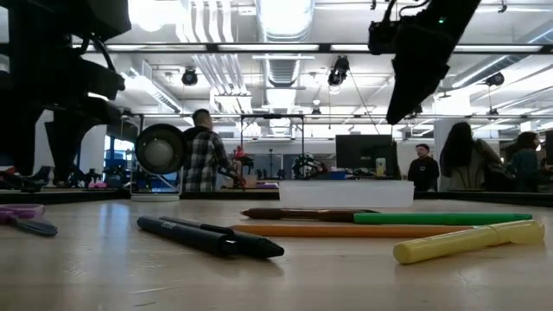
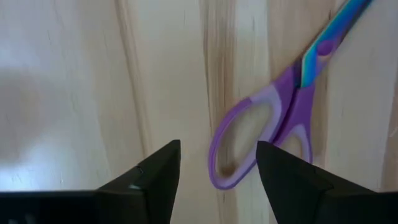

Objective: Pick & place school supplies into a supply box
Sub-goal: Put the purple scissors into the supply box

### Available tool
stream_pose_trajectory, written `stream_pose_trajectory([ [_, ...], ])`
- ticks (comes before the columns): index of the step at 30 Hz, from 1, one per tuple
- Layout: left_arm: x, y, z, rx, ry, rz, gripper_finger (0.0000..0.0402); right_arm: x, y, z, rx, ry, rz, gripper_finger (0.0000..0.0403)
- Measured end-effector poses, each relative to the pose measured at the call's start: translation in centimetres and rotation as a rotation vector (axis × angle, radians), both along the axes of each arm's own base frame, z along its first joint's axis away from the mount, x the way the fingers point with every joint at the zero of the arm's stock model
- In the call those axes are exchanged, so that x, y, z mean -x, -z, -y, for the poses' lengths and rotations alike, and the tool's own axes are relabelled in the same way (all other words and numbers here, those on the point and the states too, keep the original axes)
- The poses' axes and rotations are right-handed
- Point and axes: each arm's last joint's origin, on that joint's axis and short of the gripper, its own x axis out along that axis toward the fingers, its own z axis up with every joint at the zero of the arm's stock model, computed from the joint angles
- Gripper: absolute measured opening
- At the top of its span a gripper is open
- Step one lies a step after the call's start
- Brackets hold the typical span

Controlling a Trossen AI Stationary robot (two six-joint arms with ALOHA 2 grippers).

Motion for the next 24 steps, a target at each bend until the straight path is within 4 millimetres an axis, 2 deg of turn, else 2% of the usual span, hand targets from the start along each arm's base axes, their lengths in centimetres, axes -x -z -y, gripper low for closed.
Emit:
stream_pose_trajectory([
  [3, -0.4, 0.2, 0.1, -0.003, -0.001, 0.001, 0.0181, -0.8, 0.0, -0.1, 0.004, -0.005, -0.011, 0.0185],
  [10, -1.5, 2.4, 0.3, -0.027, -0.006, -0.060, 0.0157, -1.8, 0.2, -0.2, 0.013, -0.020, -0.032, 0.0183],
  [20, -2.5, 5.7, 0.7, -0.051, 0.013, -0.230, 0.0154, -0.6, -0.8, 0.0, 0.010, 0.005, -0.008, 0.0185],
  [24, -3.0, 6.1, 0.8, -0.048, 0.025, -0.244, 0.0126, 0.1, -1.3, 0.1, 0.027, 0.013, -0.010, 0.0185],
])
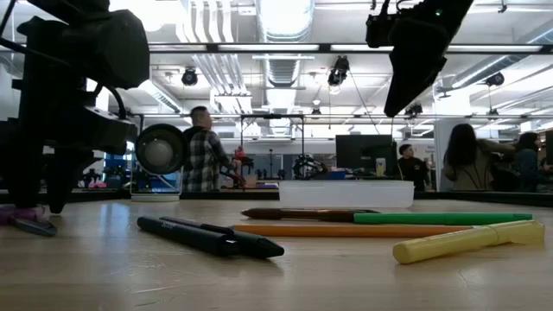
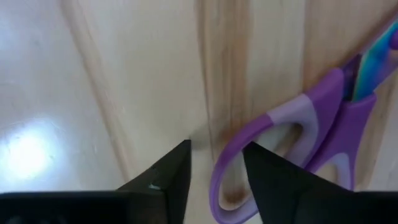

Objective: Pick & place school supplies into a supply box
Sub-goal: Put the purple scissors into the supply box

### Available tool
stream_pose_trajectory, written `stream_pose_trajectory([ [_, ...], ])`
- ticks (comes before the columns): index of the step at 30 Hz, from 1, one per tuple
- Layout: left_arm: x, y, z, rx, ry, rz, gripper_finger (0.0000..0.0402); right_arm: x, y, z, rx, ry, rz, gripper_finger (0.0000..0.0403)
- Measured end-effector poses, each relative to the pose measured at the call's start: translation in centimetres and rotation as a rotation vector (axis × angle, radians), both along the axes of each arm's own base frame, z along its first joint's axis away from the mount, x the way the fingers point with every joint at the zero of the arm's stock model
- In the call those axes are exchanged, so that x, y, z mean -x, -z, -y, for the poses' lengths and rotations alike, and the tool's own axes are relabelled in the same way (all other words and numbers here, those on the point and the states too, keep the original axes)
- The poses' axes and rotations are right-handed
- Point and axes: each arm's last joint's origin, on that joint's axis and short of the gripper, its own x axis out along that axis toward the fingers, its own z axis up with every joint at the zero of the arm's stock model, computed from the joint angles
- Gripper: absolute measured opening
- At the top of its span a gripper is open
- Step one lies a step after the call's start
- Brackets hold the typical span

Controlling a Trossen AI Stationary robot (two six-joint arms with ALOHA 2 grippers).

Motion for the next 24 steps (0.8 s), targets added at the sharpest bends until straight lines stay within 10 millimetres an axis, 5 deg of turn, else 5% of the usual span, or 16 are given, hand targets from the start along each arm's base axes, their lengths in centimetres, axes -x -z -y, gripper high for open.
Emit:
stream_pose_trajectory([
  [6, -0.6, 0.3, 0.2, 0.022, 0.012, 0.000, 0.0020, 1.4, -0.8, 0.3, 0.046, 0.027, -0.021, 0.0182],
  [13, -1.3, -0.2, 0.0, 0.027, -0.043, 0.020, 0.0005, 3.0, -1.9, 0.5, 0.063, 0.046, -0.018, 0.0168],
  [17, -2.9, -2.0, -0.7, 0.051, -0.102, 0.093, 0.0003, 4.2, -3.0, 0.6, 0.051, 0.063, 0.034, 0.0159],
  [24, -7.1, -8.6, -2.6, 0.048, -0.154, 0.349, 0.0002, 7.1, -4.9, 0.9, 0.043, 0.088, 0.109, 0.0143],
])
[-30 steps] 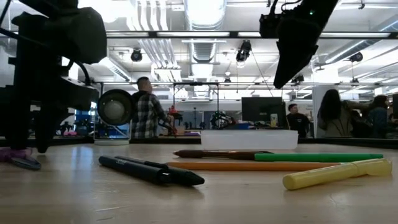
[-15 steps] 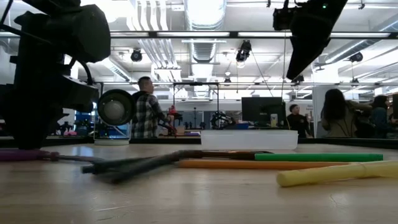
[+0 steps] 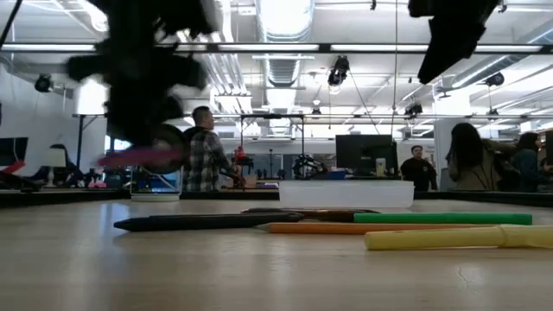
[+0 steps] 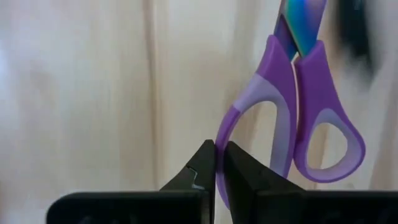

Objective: Pick & place school supplies into a supply box
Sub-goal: Put the purple scissors into the supply box

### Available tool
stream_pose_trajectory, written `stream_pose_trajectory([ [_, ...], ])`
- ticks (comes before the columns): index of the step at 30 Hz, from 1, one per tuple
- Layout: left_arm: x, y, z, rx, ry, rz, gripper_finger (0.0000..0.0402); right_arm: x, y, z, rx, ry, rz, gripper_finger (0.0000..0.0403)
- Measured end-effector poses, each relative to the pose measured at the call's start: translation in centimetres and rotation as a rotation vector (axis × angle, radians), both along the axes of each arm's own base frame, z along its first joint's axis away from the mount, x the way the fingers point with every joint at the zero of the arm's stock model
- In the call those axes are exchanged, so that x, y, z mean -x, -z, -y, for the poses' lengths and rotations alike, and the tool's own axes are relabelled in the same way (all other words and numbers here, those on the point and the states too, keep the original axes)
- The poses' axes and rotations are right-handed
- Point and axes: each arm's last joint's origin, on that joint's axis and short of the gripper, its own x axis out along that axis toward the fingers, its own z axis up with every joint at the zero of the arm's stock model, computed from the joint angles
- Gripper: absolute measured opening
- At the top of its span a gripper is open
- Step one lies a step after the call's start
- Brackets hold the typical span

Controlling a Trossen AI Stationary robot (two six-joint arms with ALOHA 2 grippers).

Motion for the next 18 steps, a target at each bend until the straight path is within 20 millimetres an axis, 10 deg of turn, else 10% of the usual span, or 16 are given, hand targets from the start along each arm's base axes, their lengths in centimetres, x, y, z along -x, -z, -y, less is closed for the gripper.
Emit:
stream_pose_trajectory([
  [8, -3.8, -6.9, -5.6, -0.156, -0.037, 0.159, 0.0001, 3.3, -1.1, 0.4, 0.005, 0.073, 0.022, 0.0136],
  [18, -14.5, -6.6, -14.1, -0.281, 0.092, 0.115, 0.0000, 4.2, -1.4, -0.3, -0.049, 0.093, 0.076, 0.0136],
])
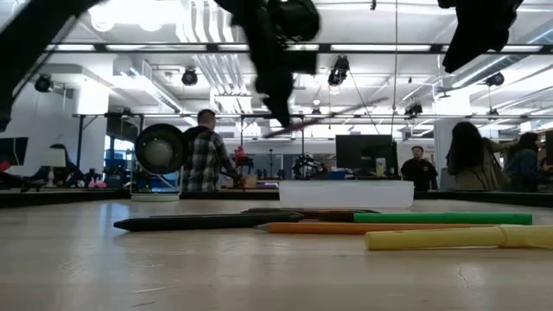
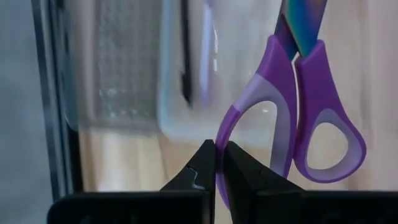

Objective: Pick & place school supplies into a supply box
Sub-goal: Put the purple scissors into the supply box

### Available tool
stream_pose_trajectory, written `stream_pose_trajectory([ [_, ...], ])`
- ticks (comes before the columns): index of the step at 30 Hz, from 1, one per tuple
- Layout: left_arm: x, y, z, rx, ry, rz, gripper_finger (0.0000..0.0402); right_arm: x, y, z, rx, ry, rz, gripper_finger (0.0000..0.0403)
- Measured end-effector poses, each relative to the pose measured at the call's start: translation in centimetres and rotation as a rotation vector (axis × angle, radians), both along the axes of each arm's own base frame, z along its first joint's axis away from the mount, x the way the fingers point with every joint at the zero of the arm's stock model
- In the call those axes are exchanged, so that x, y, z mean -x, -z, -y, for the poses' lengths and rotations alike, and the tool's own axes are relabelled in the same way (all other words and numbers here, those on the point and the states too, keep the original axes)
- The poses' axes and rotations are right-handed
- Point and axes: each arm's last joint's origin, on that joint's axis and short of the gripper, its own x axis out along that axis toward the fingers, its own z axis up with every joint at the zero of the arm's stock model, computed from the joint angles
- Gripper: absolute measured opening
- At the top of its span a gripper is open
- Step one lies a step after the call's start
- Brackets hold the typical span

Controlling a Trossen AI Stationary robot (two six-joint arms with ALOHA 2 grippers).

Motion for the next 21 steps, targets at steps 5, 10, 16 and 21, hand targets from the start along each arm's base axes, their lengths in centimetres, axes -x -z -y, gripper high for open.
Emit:
stream_pose_trajectory([
  [5, -4.1, 2.7, -4.1, -0.010, -0.019, -0.132, 0.0000, 0.0, 0.0, -0.5, -0.016, 0.012, 0.023, 0.0136],
  [10, -2.1, 8.3, -4.7, 0.011, -0.031, -0.398, 0.0000, 0.2, -0.1, -0.9, -0.002, 0.049, 0.057, 0.0136],
  [16, -0.7, 8.6, -3.8, 0.066, -0.045, -0.340, 0.0000, -0.1, 0.1, -0.9, 0.029, 0.071, 0.057, 0.0136],
  [21, -1.4, 2.8, -4.2, 0.000, -0.060, -0.114, 0.0000, -0.3, 0.3, -0.9, 0.050, 0.080, 0.051, 0.0137],
])
